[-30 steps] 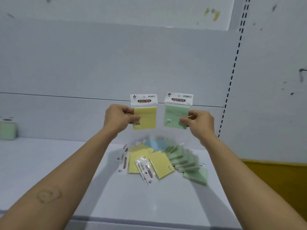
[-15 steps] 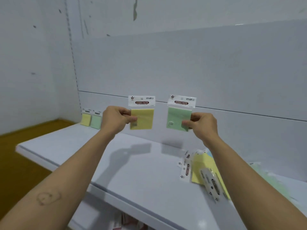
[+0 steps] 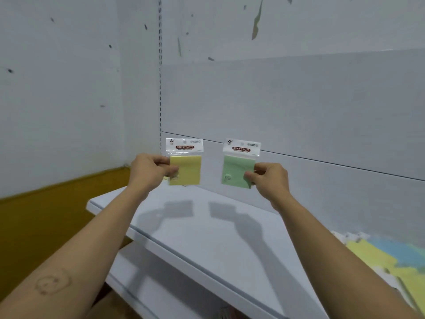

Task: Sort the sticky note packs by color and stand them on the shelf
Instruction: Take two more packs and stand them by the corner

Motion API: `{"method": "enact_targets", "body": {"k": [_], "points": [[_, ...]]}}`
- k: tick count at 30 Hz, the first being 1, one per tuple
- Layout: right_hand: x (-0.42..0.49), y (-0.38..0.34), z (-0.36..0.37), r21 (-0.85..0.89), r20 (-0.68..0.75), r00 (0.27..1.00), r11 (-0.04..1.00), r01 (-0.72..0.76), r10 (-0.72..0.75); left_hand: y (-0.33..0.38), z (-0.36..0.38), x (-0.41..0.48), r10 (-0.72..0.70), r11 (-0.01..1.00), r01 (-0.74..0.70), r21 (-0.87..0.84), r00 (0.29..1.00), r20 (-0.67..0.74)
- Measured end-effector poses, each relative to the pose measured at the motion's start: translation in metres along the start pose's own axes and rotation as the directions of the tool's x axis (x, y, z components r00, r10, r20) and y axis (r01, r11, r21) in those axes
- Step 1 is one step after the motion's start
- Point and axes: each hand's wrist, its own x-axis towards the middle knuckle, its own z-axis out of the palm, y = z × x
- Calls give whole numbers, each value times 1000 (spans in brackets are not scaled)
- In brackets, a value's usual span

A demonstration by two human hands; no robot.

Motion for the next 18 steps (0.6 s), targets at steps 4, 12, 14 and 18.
{"method": "enact_targets", "body": {"k": [4, 12, 14, 18], "points": [[1, -26, 51, -23, 44, 999, 999, 24, -23, -22, -45, 16, -20, 1000, 20, -13, 1000, -18], [6, -69, 156, 27, 112, 993, 999, 43, -46, -66, -123, 40, -68, 998, 68, 0, 991, -114], [9, -73, 178, 45, 135, 990, 998, 36, -42, -76, -136, 45, -78, 997, 79, 6, 988, -136], [17, -75, 214, 77, 168, 985, 997, 18, -31, -94, -146, 60, -94, 995, 99, 16, 981, -171]]}}
